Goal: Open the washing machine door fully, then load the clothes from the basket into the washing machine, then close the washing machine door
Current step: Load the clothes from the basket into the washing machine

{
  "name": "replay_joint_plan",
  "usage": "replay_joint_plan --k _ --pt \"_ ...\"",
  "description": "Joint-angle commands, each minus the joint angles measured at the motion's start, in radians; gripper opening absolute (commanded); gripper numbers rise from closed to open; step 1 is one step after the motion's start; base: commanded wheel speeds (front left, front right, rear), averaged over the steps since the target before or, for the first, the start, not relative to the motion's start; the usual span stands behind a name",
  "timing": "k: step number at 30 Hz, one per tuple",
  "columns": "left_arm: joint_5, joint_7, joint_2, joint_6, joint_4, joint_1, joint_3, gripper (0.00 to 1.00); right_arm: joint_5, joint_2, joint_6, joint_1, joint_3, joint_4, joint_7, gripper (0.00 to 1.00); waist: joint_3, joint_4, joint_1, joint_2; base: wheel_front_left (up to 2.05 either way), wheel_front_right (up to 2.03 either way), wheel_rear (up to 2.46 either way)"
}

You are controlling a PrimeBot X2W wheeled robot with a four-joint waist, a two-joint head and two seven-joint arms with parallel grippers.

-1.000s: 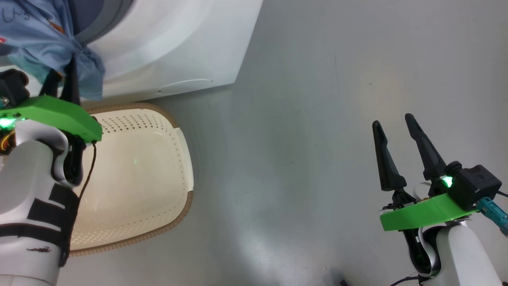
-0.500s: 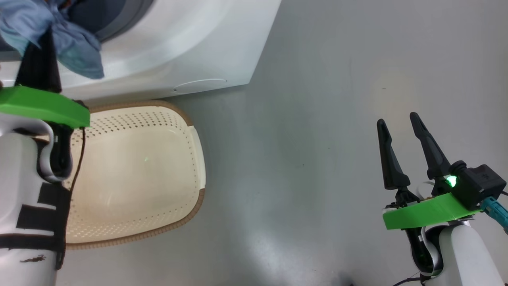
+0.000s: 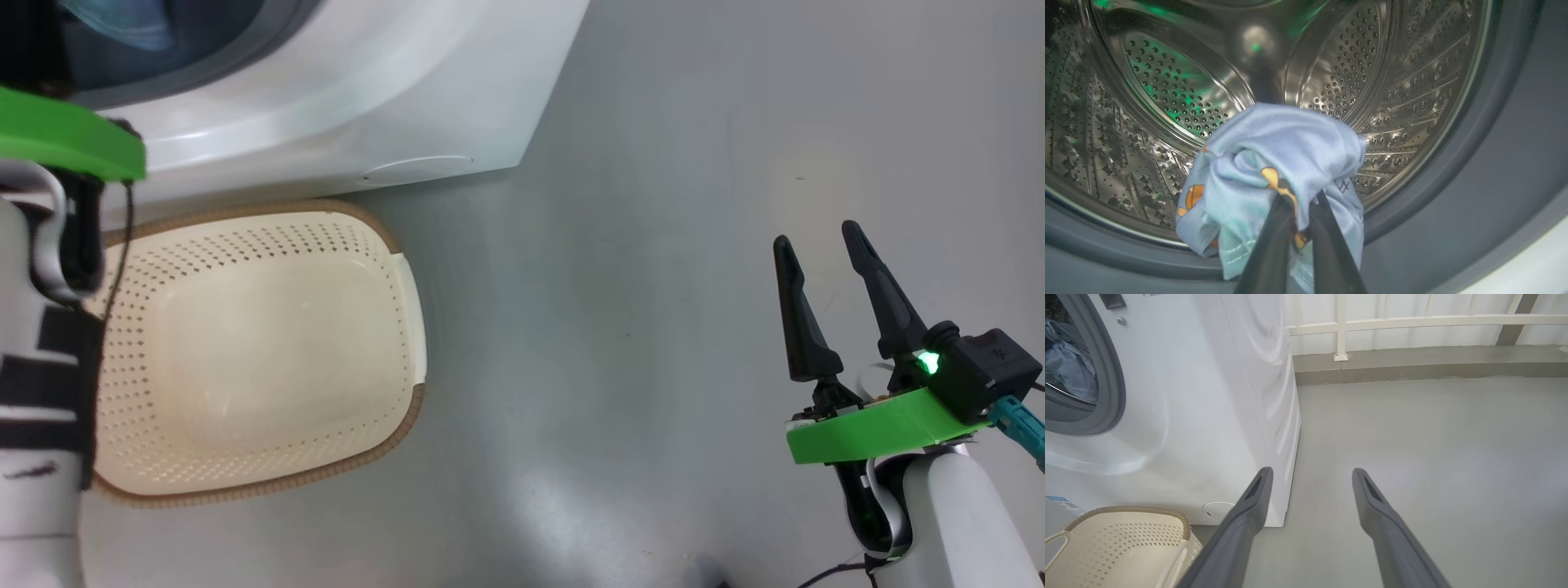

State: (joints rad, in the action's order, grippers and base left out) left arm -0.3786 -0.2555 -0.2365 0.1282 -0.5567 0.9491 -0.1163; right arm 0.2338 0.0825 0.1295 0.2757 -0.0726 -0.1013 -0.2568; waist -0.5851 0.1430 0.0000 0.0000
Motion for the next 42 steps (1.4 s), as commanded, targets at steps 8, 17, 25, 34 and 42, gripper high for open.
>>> replay_joint_plan --k 8,17,25,34,42 --pt "0.063 -0.006 -0.108 0.002 -0.214 0.185 -0.006 0.0 -0.001 -0.012 0.001 0.002 -0.052 0.014 -0.005 1.0 -0.01 0.067 0.0 0.0 0.0 0.0 0.0" --pt "0.152 -0.006 -0.14 -0.014 -0.36 0.284 0.017 0.0 0.006 -0.024 0.001 0.004 -0.077 0.013 -0.005 1.0 -0.022 0.125 0.0 0.0 0.0 0.0 0.0" --pt "0.173 -0.006 -0.154 -0.013 -0.559 0.341 0.001 0.13 0.009 -0.029 0.001 -0.002 -0.094 0.007 -0.005 1.0 -0.012 0.149 0.0 0.0 0.0 0.0 0.0" --pt "0.149 -0.006 -0.144 -0.004 -0.619 0.346 -0.002 1.0 0.011 -0.031 0.001 -0.011 -0.089 0.001 -0.005 1.0 0.01 0.136 0.0 0.0 0.0 0.0 0.0" --pt "0.11 -0.006 -0.116 0.002 -0.625 0.331 -0.023 1.0 0.008 -0.032 0.001 -0.009 -0.083 0.003 -0.005 1.0 0.017 0.107 0.0 0.0 0.0 0.0 0.0"
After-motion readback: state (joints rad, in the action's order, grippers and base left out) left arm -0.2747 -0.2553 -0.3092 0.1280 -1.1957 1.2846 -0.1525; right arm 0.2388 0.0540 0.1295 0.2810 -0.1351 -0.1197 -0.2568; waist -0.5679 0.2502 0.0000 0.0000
